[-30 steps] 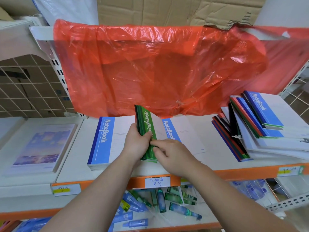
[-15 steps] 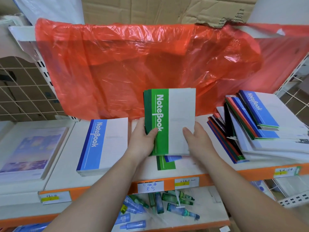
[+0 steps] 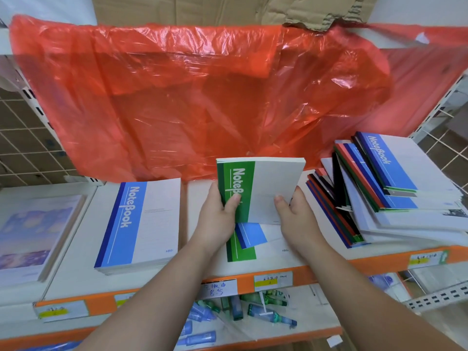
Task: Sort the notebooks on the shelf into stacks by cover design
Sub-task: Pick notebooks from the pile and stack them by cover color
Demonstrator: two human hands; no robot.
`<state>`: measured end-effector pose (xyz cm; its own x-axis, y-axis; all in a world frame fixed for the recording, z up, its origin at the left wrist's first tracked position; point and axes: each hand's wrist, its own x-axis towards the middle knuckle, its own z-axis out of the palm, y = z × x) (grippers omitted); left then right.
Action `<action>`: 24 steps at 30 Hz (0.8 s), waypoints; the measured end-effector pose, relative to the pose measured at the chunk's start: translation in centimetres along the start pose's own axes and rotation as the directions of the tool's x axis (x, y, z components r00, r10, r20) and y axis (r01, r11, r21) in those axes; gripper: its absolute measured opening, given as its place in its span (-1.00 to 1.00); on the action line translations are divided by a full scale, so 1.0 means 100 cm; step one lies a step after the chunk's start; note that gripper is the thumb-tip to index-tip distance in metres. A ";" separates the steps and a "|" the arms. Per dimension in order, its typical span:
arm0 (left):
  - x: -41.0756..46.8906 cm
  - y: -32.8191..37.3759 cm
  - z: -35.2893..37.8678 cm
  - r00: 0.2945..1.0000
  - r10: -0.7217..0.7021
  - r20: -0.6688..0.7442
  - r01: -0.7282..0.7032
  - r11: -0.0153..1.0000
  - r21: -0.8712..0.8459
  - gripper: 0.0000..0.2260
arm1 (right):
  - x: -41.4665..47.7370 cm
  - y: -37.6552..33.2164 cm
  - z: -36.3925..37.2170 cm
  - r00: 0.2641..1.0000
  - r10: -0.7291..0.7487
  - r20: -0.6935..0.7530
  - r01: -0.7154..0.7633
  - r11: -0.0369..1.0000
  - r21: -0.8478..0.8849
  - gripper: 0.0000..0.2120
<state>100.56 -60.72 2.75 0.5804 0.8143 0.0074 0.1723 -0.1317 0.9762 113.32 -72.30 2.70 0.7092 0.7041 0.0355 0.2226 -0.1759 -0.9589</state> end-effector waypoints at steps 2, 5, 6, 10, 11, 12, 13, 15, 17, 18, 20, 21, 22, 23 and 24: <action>-0.001 -0.006 0.001 1.000 -0.027 0.011 0.027 0.999 0.027 -0.79 | -0.002 0.007 0.001 0.999 0.034 0.035 -0.033 0.999 -0.034 -0.84; 0.000 -0.007 0.002 1.000 -0.029 0.011 0.028 0.998 0.062 -0.77 | -0.003 0.009 0.001 0.998 0.050 0.047 -0.047 0.997 -0.056 -0.83; 0.000 -0.004 0.001 1.000 -0.017 0.009 0.016 0.997 0.079 -0.77 | -0.002 0.006 0.000 0.998 0.047 0.042 -0.044 0.997 -0.060 -0.84; 0.000 0.018 -0.009 0.996 0.075 -0.037 -0.068 0.983 0.173 -0.79 | 0.001 -0.014 0.002 1.000 -0.024 0.002 0.024 0.998 -0.059 -0.84; 0.000 0.025 -0.015 0.993 0.101 -0.056 -0.088 0.977 0.196 -0.80 | 0.002 -0.021 0.004 0.999 -0.045 0.002 0.045 0.998 -0.047 -0.84; -0.001 0.030 -0.024 0.990 0.122 -0.072 -0.103 0.970 0.219 -0.81 | 0.003 -0.029 0.008 0.998 -0.064 0.009 0.065 0.997 -0.042 -0.84; -0.002 0.035 -0.034 0.986 0.136 -0.092 -0.110 0.963 0.248 -0.83 | 0.004 -0.038 0.014 0.996 -0.087 0.024 0.088 0.995 -0.041 -0.84; -0.005 0.042 -0.060 0.977 0.136 -0.162 -0.086 0.955 0.285 -0.85 | 0.006 -0.055 0.033 0.990 -0.120 0.073 0.122 0.992 -0.031 -0.82; -0.011 0.044 -0.087 0.961 0.104 -0.255 -0.025 0.955 0.296 -0.81 | 0.006 -0.065 0.056 0.984 -0.109 0.144 0.112 0.994 -0.009 -0.83; -0.013 0.041 -0.100 0.954 0.083 -0.287 0.010 0.951 0.308 -0.80 | 0.005 -0.067 0.069 0.979 -0.086 0.184 0.088 0.996 -0.004 -0.83; -0.019 0.033 -0.125 0.948 0.023 -0.319 0.092 0.936 0.339 -0.79 | 0.003 -0.068 0.095 0.970 -0.023 0.243 0.033 0.999 -0.037 -0.80; -0.021 0.028 -0.137 0.944 -0.005 -0.329 0.130 0.924 0.360 -0.79 | 0.002 -0.070 0.106 0.964 0.011 0.267 0.007 0.998 -0.067 -0.77; -0.022 0.023 -0.147 0.940 -0.029 -0.339 0.166 0.909 0.383 -0.79 | -0.001 -0.072 0.117 0.956 0.040 0.289 -0.014 0.996 -0.091 -0.74; -0.022 0.017 -0.157 0.938 -0.043 -0.344 0.192 0.890 0.414 -0.79 | -0.003 -0.074 0.126 0.951 0.063 0.304 -0.032 0.994 -0.107 -0.73; -0.022 0.012 -0.165 0.936 -0.053 -0.347 0.217 0.864 0.454 -0.79 | -0.005 -0.077 0.134 0.947 0.087 0.310 -0.052 0.992 -0.119 -0.71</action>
<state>86.39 -53.39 7.52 0.2585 0.9656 0.0299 0.6362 -0.1935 0.7469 102.27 -62.02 6.29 0.4833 0.8646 -0.1374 0.2629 -0.2930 -0.9192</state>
